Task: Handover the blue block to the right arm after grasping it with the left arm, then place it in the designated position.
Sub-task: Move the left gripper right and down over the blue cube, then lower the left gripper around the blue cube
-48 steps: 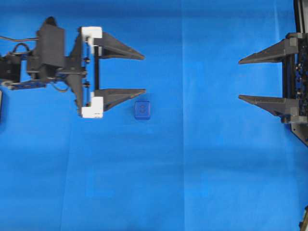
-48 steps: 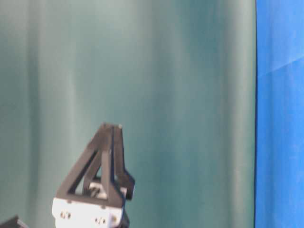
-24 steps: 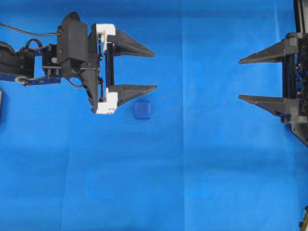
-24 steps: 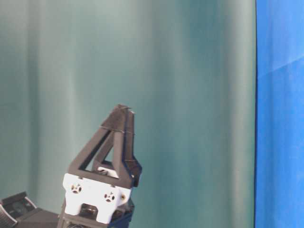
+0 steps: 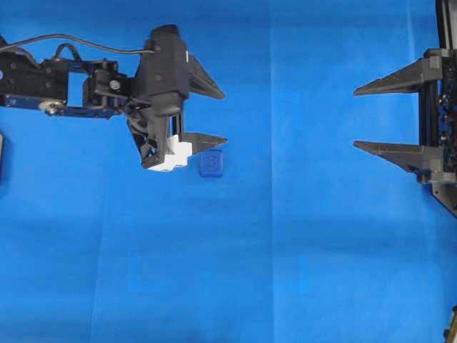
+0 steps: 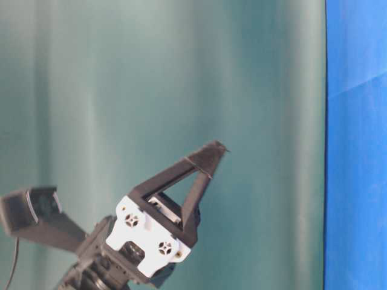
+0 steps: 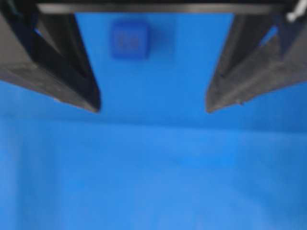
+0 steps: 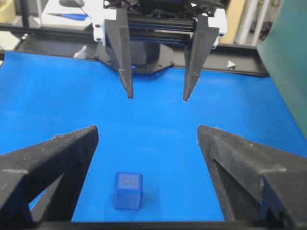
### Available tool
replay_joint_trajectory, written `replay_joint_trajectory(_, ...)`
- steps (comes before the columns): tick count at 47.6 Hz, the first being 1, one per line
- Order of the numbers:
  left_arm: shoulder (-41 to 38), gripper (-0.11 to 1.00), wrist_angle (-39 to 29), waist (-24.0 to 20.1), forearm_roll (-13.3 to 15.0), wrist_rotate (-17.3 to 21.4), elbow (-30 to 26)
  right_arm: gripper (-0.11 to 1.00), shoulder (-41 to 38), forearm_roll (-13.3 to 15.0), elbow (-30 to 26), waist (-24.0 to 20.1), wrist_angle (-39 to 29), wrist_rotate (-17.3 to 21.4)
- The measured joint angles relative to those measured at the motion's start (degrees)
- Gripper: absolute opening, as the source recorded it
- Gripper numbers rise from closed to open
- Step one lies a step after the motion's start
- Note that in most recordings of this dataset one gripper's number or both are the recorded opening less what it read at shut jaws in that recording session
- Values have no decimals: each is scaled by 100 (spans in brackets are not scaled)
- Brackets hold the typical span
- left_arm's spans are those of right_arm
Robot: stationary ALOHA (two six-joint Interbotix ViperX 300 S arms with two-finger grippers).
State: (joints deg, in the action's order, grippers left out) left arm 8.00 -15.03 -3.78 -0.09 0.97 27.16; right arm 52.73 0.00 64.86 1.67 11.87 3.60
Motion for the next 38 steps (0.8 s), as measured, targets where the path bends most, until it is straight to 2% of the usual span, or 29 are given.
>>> replay_joint_trajectory(11,-334,92,-1696,-18,-44,35,-844,97,-9,0,0,0,-9,0)
replay_joint_trajectory(21,-668,92,-2795,-18,-44,62,-1441,97,-18,-9,0,0,-35,0)
replay_joint_trajectory(26,-756,92,-3059,-18,-53,44,-1608,97,-18,-9,0,0,-62,0)
replay_joint_trajectory(38,-791,92,-3129,-26,-53,26,-1696,97,-26,-9,0,0,-97,0)
